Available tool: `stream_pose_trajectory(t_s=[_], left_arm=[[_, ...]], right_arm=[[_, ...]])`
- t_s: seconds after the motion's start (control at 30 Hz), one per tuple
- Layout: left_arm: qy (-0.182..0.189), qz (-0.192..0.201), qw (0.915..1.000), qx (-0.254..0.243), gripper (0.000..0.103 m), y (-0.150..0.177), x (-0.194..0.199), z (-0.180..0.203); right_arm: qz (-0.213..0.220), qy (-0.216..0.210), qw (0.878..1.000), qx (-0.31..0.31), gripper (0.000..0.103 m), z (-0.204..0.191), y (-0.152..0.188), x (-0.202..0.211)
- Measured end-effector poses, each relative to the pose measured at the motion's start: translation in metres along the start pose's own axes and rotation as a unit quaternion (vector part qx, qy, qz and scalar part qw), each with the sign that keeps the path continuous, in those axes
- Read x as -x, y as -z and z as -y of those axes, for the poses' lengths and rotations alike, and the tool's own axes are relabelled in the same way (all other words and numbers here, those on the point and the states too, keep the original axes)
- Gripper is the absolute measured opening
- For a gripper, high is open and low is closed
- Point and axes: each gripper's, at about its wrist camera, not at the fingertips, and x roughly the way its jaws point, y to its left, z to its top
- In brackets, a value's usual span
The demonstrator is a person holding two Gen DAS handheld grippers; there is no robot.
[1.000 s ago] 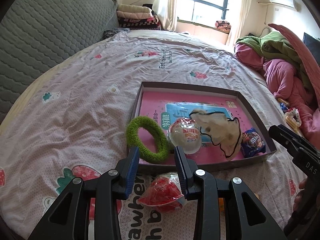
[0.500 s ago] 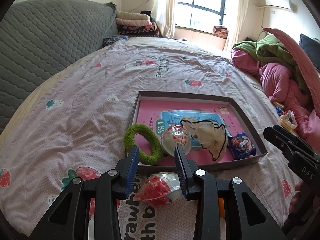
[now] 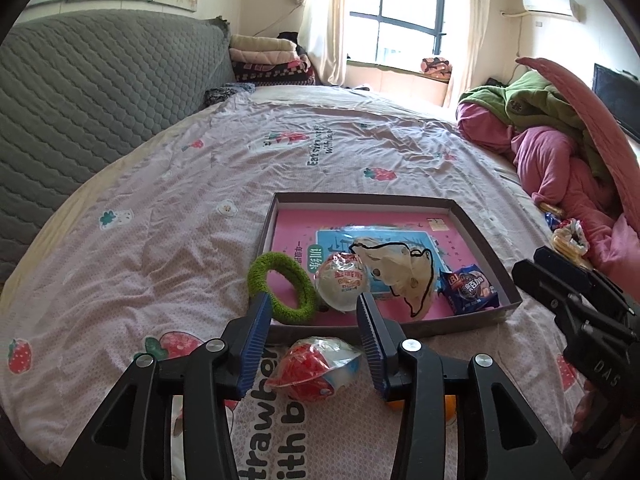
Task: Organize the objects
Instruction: 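Withdraw both open tools from the tray back over the bed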
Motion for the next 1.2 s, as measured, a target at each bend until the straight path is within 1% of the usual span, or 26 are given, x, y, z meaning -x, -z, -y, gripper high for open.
stream_pose_trajectory(t_s=[0.17,0.33,0.67,0.9,1.2], left_arm=[[-0.002,0.000,1.0000,0.000,0.048,0.001,0.005,-0.001],[-0.004,0.003,1.0000,0.004,0.050,0.001,0.013,-0.004],[-0.009,0.002,0.9999,0.007,0.050,0.005,0.023,-0.008],[-0.009,0.002,1.0000,0.000,0.051,0.009,0.030,-0.007],[-0.012,-0.003,0.9999,-0.007,0.051,0.015,0.032,-0.006]], right_arm=[[-0.003,-0.008,1.000,0.026,0.049,-0.013,0.004,0.002],[-0.002,-0.005,0.999,0.052,0.049,-0.025,0.008,0.004],[-0.002,-0.011,0.998,0.056,0.049,-0.030,0.017,0.010],[0.002,-0.020,0.997,0.080,0.049,-0.042,0.023,0.015],[-0.018,-0.022,0.993,0.117,0.049,-0.057,0.035,0.009]])
